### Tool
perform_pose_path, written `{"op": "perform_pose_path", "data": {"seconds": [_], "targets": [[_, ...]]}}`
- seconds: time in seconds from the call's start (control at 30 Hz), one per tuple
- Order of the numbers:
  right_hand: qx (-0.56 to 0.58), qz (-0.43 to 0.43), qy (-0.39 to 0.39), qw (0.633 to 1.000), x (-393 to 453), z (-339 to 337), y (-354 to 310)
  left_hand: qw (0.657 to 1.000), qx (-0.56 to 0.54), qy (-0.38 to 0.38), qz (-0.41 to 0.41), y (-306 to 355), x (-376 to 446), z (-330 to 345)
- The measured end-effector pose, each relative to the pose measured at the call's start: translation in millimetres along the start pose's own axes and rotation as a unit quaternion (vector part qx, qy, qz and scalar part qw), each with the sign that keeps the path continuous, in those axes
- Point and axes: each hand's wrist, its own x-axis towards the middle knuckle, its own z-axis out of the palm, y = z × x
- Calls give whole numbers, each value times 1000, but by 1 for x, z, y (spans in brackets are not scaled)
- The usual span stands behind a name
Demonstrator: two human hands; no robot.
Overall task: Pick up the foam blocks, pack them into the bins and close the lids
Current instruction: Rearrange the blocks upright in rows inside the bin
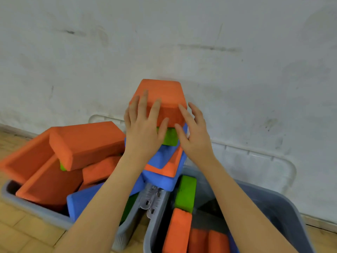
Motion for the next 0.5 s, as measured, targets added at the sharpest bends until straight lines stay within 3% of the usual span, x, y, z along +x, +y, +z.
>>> {"op": "perform_pose_path", "data": {"seconds": [0.13, 0.23, 0.4, 0.5], "targets": [[-18, 41, 29, 999, -49, -29, 26, 996, -47, 20, 77, 40, -30, 9], [-46, 94, -3, 995, -106, -47, 59, 988, -97, -25, 117, 63, -69, 31], [-138, 186, -93, 968, -204, -57, 115, 959, -150, -204, 129, 88, -153, 90], [-233, 228, -196, 925, -260, -61, 145, 933, -126, -311, 128, 92, -207, 125]]}}
